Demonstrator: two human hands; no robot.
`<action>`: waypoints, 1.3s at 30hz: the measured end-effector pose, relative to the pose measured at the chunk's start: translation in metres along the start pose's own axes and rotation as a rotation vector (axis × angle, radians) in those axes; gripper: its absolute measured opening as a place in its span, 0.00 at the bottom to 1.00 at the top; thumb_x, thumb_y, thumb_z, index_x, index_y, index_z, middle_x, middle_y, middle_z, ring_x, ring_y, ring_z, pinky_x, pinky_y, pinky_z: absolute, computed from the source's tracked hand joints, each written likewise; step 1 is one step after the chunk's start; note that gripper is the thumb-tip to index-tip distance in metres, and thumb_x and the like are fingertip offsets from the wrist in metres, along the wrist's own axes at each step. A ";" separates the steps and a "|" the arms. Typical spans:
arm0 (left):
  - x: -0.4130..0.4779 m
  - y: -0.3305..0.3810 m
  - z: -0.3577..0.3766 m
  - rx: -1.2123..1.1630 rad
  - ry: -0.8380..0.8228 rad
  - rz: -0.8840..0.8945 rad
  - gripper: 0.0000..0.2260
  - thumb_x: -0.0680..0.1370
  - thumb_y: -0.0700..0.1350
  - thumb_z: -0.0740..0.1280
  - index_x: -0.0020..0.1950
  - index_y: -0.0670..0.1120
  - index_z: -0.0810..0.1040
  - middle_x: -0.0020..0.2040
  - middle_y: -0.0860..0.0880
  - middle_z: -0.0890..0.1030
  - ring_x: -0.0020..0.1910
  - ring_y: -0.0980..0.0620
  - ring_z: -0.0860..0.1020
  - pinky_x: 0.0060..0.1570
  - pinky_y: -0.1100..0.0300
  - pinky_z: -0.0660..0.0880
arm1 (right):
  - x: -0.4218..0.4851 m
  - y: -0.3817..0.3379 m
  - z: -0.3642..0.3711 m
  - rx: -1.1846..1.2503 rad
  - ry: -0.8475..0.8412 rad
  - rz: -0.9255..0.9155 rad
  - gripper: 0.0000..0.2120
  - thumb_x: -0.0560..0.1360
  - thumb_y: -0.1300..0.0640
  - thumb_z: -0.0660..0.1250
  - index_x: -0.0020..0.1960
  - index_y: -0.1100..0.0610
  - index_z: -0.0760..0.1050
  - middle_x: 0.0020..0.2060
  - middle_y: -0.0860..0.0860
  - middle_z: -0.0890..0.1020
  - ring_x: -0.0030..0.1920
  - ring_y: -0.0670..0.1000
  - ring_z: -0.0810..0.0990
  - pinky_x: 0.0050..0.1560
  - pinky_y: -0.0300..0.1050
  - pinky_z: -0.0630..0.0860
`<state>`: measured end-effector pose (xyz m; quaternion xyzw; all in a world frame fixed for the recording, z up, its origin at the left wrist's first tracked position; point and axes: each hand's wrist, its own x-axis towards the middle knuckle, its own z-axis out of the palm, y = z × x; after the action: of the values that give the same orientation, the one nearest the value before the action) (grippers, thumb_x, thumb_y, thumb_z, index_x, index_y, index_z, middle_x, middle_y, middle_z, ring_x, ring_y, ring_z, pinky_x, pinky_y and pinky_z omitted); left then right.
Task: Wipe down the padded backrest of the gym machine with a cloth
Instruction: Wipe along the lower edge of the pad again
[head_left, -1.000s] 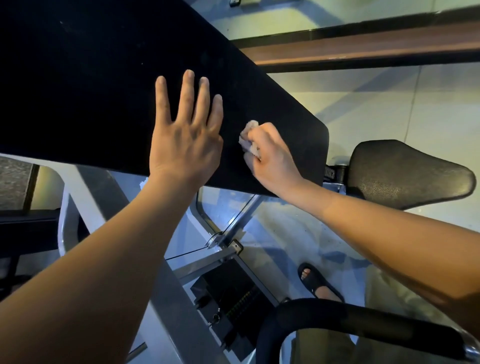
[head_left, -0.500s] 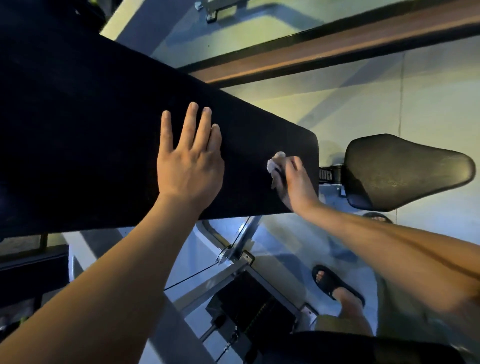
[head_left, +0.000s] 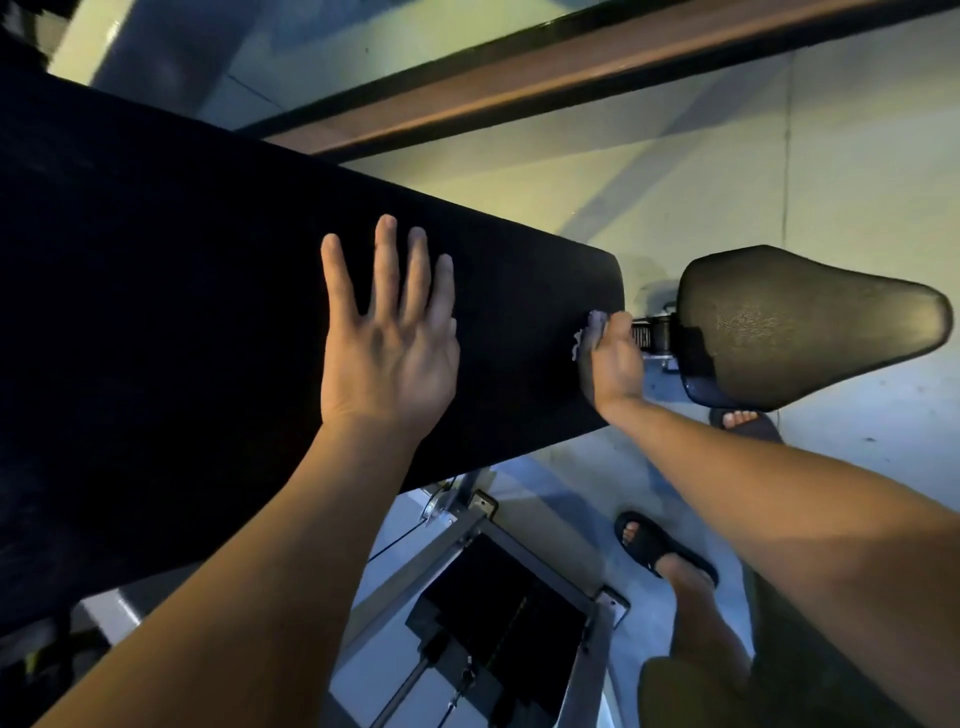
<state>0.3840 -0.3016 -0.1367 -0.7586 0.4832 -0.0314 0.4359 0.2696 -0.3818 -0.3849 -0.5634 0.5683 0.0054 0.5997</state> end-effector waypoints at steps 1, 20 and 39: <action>0.000 0.000 0.000 -0.009 0.002 0.005 0.29 0.85 0.57 0.43 0.84 0.47 0.46 0.84 0.41 0.47 0.83 0.37 0.40 0.75 0.29 0.41 | -0.002 0.004 0.000 -0.011 -0.011 -0.030 0.14 0.86 0.51 0.55 0.58 0.63 0.68 0.50 0.60 0.77 0.49 0.56 0.75 0.48 0.44 0.65; 0.002 0.003 0.003 -0.017 0.021 0.013 0.29 0.85 0.56 0.47 0.84 0.45 0.50 0.84 0.39 0.49 0.82 0.35 0.43 0.75 0.27 0.42 | -0.018 -0.048 -0.003 -0.064 -0.011 -0.183 0.23 0.84 0.40 0.49 0.53 0.60 0.68 0.42 0.56 0.78 0.50 0.63 0.80 0.44 0.50 0.68; 0.004 0.005 0.005 -0.007 0.039 0.003 0.29 0.84 0.55 0.48 0.84 0.44 0.50 0.84 0.38 0.49 0.82 0.34 0.43 0.73 0.26 0.38 | 0.006 -0.103 -0.002 -0.142 0.014 -0.350 0.11 0.85 0.50 0.54 0.56 0.59 0.64 0.43 0.58 0.80 0.45 0.62 0.80 0.43 0.54 0.74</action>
<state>0.3850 -0.3021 -0.1442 -0.7586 0.4929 -0.0441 0.4239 0.3366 -0.4246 -0.3197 -0.6947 0.4638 -0.0627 0.5461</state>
